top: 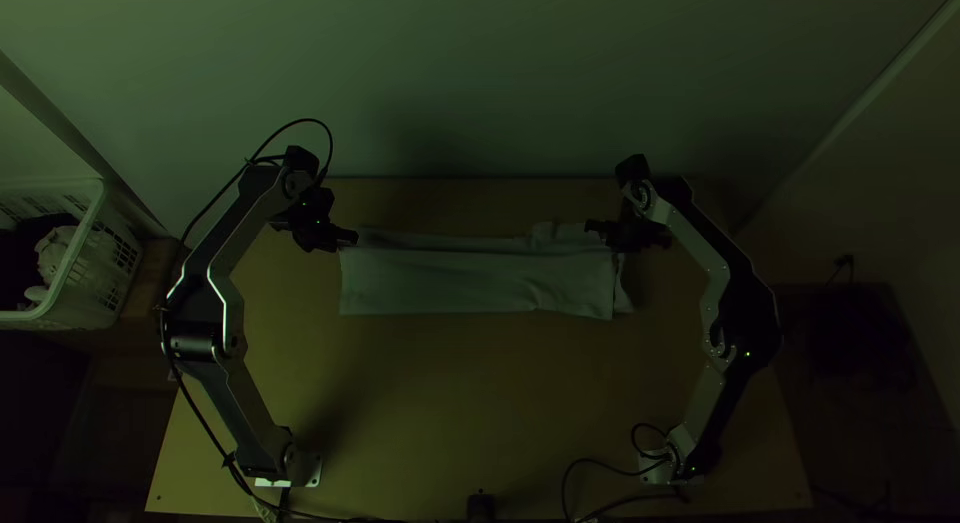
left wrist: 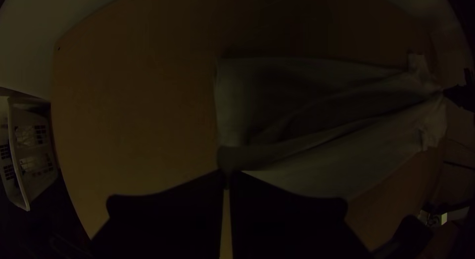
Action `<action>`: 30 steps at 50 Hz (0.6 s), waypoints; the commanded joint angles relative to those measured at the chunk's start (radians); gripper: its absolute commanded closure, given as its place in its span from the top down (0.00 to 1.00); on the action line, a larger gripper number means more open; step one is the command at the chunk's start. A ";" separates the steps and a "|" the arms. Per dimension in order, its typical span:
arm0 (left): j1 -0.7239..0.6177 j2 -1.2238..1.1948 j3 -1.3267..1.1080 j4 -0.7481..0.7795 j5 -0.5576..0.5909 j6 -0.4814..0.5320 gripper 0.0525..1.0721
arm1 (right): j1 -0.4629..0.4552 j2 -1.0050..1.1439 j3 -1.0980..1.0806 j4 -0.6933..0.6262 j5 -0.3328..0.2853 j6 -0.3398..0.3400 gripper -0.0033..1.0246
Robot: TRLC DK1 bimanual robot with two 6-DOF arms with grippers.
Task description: Fold the t-shirt
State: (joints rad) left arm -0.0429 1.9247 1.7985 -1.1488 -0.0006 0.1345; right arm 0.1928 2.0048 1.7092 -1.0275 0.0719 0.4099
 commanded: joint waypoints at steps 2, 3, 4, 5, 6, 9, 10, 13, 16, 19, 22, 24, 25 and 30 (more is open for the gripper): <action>0.015 0.028 0.027 0.021 -0.001 -0.015 0.03 | -0.018 0.058 0.035 0.027 0.017 -0.016 0.03; 0.015 0.033 0.027 0.026 -0.001 -0.016 0.03 | -0.021 0.068 0.035 0.033 0.017 -0.016 0.03; 0.015 0.036 0.027 0.032 -0.001 -0.018 0.03 | -0.021 0.072 0.036 0.040 0.017 -0.016 0.03; 0.015 0.039 0.027 0.040 -0.001 -0.021 0.03 | -0.023 0.078 0.035 0.047 0.017 -0.016 0.03; 0.015 0.040 0.025 0.046 -0.001 -0.022 0.03 | -0.026 0.083 0.033 0.055 0.017 -0.016 0.03; 0.015 0.048 0.021 0.069 -0.001 -0.029 0.04 | -0.029 0.092 0.029 0.078 0.017 -0.017 0.03; 0.015 0.049 0.021 0.075 -0.001 -0.035 0.09 | -0.032 0.094 0.027 0.083 0.017 -0.017 0.03; 0.014 0.057 0.018 0.090 -0.001 -0.049 0.35 | -0.033 0.100 0.024 0.093 0.019 -0.017 0.03; 0.014 0.065 0.015 0.104 -0.001 -0.062 0.76 | -0.036 0.100 0.013 0.107 0.019 -0.022 0.03; 0.014 0.076 0.015 0.106 -0.001 -0.079 0.96 | -0.035 0.098 0.012 0.112 0.023 -0.029 0.03; 0.015 0.085 0.013 0.112 -0.001 -0.093 0.96 | -0.029 0.095 0.012 0.113 0.026 -0.056 0.03; 0.015 0.086 0.002 0.124 -0.001 -0.096 0.96 | -0.024 0.094 0.015 0.113 0.035 -0.071 0.10; 0.017 0.086 -0.004 0.132 -0.001 -0.096 0.96 | -0.023 0.091 0.017 0.113 0.037 -0.077 0.18; 0.025 0.079 -0.028 0.158 -0.001 -0.105 0.96 | -0.021 0.057 0.007 0.113 0.037 -0.088 0.53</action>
State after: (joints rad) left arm -0.0311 1.9991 1.7958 -1.0019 -0.0013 0.0544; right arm 0.1745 2.0892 1.7229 -0.9199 0.0910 0.3492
